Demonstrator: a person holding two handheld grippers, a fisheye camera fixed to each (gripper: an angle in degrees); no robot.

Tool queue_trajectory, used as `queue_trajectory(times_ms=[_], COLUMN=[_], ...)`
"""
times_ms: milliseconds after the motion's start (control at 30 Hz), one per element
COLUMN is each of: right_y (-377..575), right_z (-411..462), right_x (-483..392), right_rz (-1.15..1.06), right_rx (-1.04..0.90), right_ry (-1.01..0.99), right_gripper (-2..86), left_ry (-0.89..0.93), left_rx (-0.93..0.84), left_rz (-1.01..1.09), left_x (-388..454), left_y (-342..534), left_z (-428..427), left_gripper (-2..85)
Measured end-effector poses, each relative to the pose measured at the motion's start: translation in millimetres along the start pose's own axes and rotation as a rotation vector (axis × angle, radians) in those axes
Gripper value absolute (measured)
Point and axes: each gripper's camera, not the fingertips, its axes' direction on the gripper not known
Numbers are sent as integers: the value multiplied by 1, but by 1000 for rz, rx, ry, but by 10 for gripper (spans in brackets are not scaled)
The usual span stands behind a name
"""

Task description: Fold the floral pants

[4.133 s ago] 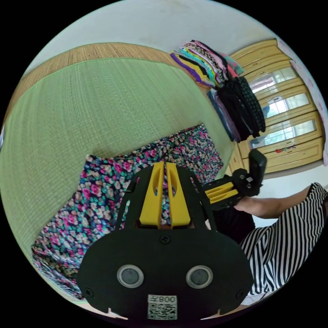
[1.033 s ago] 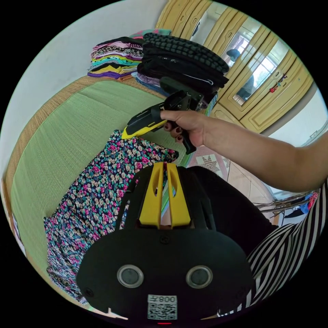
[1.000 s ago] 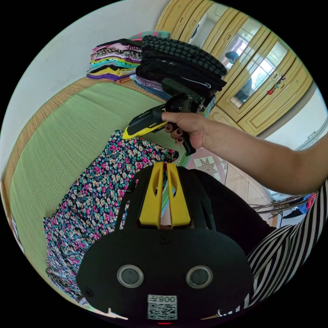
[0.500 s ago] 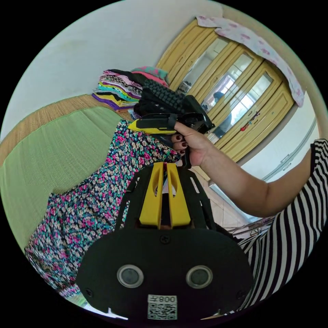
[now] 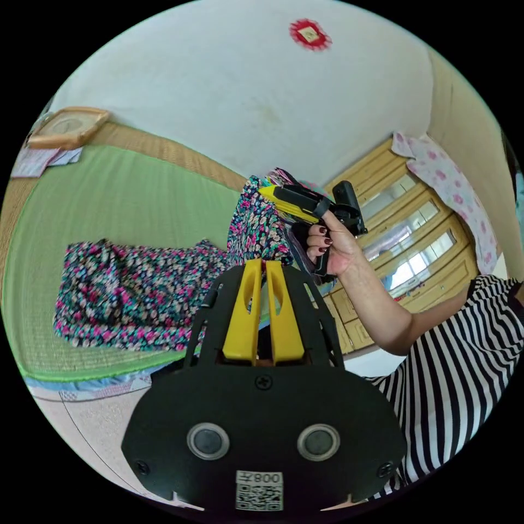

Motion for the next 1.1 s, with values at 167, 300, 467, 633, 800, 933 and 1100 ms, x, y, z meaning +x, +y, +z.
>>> queue_trajectory(times_ms=[167, 300, 467, 633, 800, 933, 1100], right_y=[-53, -93, -135, -171, -206, -226, -249], right_z=[73, 128, 180, 233, 286, 314, 332], right_x=[-79, -139, -199, -237, -263, -276, -304], right_rz=[-68, -103, -149, -153, -120, -97, -102], right_rx=[-124, -212, -292, -371, -468, -521, -550], right_ry=[16, 21, 65, 116, 146, 131, 121], right_gripper=[12, 12, 12, 12, 15, 20, 24], left_ry=[-23, -31, -49, -40, -15, -9, -30], left_rx=[95, 135, 171, 179, 175, 187, 225], left_rz=[-166, -241, -342, -434, -516, -577, -606], left_x=[-73, -114, -169, -218, -259, -286, -304], left_y=[25, 38, 50, 58, 64, 70, 75], left_z=[-68, -104, -143, -164, -179, -191, -211], left_gripper=[13, 13, 12, 10, 9, 7, 2])
